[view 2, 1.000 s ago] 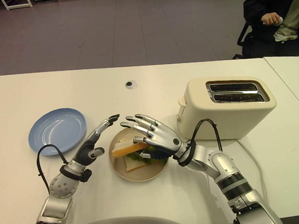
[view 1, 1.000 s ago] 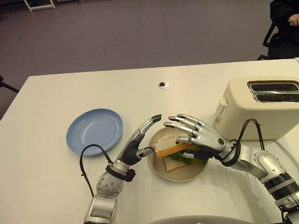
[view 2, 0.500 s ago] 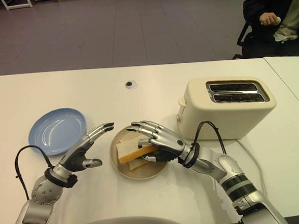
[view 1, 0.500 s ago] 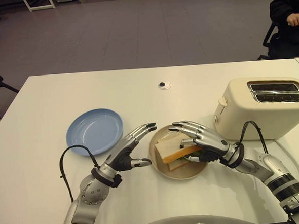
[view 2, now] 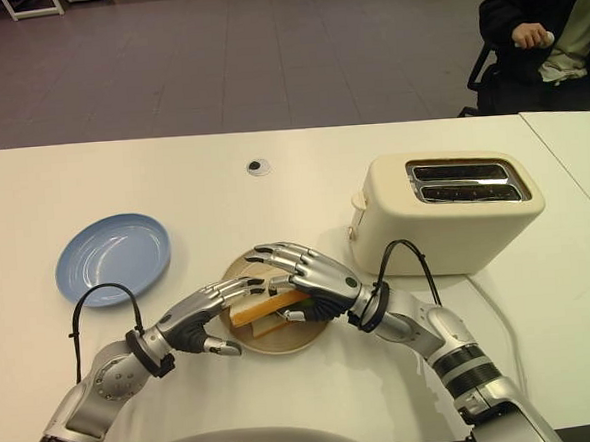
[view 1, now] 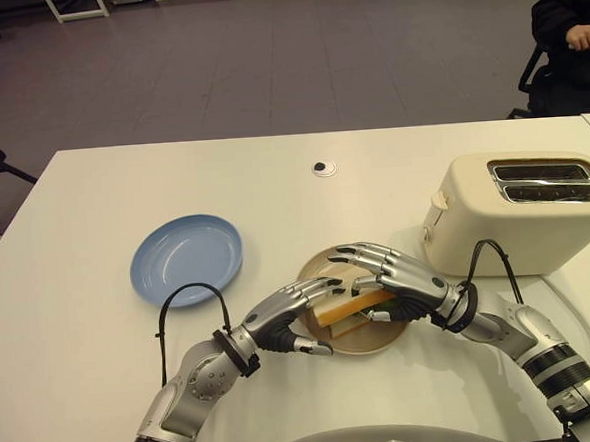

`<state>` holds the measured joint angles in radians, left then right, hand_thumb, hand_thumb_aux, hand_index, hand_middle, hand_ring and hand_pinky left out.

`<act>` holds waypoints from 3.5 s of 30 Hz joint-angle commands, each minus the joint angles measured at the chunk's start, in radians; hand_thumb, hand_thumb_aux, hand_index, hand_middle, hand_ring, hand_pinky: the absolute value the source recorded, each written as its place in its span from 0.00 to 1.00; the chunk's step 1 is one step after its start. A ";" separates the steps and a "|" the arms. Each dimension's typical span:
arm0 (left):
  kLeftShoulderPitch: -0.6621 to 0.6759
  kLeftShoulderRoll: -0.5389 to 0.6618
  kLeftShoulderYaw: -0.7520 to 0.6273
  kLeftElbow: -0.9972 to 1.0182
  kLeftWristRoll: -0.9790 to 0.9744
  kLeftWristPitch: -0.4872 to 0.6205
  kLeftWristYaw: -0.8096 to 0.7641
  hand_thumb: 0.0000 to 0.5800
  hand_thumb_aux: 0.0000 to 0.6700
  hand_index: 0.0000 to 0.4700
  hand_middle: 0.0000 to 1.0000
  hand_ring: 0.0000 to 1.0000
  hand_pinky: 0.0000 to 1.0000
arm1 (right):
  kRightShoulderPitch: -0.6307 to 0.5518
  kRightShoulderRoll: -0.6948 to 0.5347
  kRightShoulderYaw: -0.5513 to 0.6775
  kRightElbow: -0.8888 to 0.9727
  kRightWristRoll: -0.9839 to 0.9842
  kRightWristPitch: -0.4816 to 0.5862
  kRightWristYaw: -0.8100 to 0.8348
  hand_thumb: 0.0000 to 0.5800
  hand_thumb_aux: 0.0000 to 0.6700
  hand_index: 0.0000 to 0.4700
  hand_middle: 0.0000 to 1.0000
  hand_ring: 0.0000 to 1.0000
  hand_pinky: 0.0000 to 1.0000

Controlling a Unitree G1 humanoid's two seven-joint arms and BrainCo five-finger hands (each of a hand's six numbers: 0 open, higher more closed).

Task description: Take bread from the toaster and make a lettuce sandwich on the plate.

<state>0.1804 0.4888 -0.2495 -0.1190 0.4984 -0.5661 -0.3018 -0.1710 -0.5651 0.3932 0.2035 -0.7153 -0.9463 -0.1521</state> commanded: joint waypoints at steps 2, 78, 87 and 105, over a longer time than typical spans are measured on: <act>-0.005 0.052 -0.075 0.062 0.143 0.045 -0.041 0.00 0.00 0.00 0.00 0.00 0.00 | 0.016 -0.004 -0.003 -0.005 0.002 0.008 0.043 0.99 0.88 0.88 0.00 0.00 0.00; -0.242 -0.036 -0.116 0.261 0.321 0.160 0.214 1.00 1.00 1.00 1.00 1.00 1.00 | 0.094 0.007 0.024 0.017 0.079 0.467 0.489 1.00 1.00 1.00 0.94 0.94 0.94; -0.390 -0.065 -0.160 0.456 0.299 0.114 0.324 1.00 1.00 1.00 1.00 1.00 1.00 | -0.021 0.041 0.022 0.115 0.067 0.458 0.345 1.00 1.00 1.00 0.92 0.92 0.92; 0.053 -0.124 0.073 -0.064 -0.642 0.022 0.146 0.00 0.00 0.00 0.00 0.00 0.00 | 0.273 0.053 -0.112 -0.206 0.956 0.224 0.580 0.00 0.00 0.00 0.00 0.00 0.00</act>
<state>0.2515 0.3903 -0.2075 -0.2115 -0.0829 -0.5533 -0.1419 0.1362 -0.5646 0.3047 -0.0256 0.2163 -0.7281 0.4331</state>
